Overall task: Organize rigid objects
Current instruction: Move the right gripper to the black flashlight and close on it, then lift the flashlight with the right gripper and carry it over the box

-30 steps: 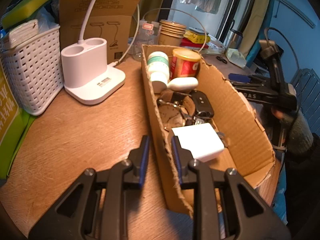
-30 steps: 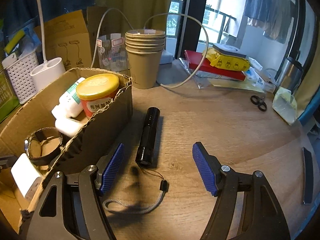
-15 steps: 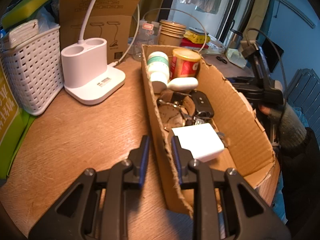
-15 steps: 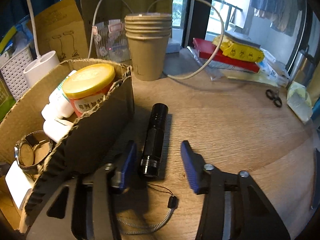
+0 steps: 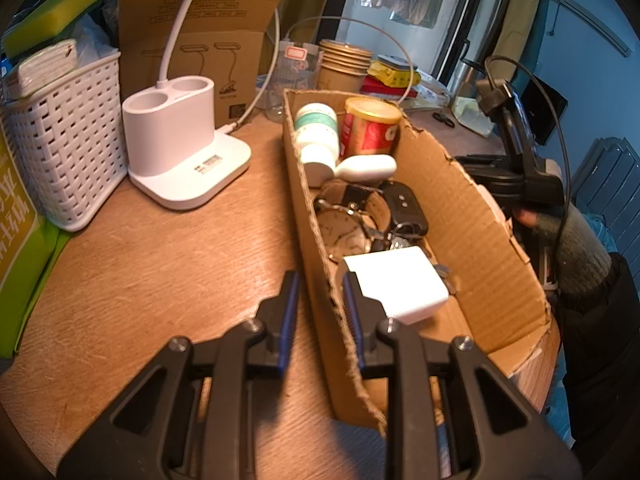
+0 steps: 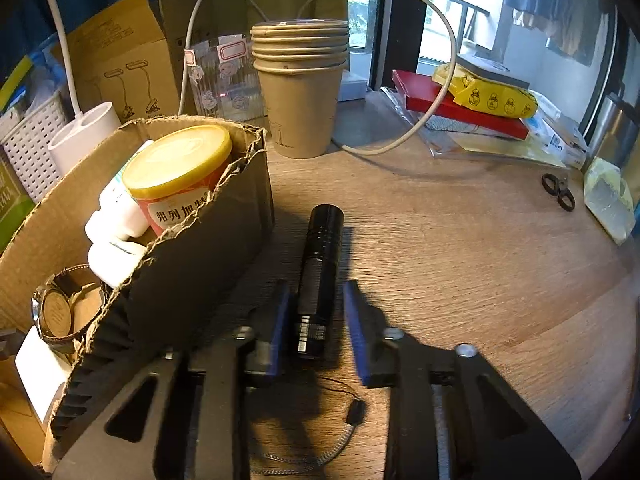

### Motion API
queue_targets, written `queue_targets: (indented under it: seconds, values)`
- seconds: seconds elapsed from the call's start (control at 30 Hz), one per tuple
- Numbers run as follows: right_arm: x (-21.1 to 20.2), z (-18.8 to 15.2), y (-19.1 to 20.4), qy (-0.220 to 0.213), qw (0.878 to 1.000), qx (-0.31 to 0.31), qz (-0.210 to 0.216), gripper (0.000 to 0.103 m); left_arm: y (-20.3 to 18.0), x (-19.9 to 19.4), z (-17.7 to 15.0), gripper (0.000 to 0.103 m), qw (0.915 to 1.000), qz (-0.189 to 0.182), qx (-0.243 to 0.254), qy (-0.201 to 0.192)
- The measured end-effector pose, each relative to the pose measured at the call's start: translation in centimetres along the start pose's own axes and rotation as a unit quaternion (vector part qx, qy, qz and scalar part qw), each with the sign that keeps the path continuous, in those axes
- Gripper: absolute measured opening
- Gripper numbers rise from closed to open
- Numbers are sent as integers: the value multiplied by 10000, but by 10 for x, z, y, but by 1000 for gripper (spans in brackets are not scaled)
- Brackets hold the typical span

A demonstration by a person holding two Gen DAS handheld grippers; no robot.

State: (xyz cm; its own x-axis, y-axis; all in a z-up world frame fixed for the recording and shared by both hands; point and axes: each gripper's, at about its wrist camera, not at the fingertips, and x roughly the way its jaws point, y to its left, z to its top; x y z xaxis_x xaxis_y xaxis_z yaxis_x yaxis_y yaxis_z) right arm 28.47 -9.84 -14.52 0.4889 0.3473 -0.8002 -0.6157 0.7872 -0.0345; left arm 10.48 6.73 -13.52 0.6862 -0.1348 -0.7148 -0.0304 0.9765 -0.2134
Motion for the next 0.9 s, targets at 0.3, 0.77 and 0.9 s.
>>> queue_targets:
  seconds: [0.3,0.77,0.9]
  values:
    - [-7,-2,1,-153,9998,35,-138,21,0,0,0,24,10000,1,1,-1]
    - [-51,-7,-4,-919,9944,476,-194,21,0,0,0,24,10000,1,1,-2]
    - [-77,-4,5,-1229,9912,473,-148,21,0,0,0,24,10000,1,-1,-2]
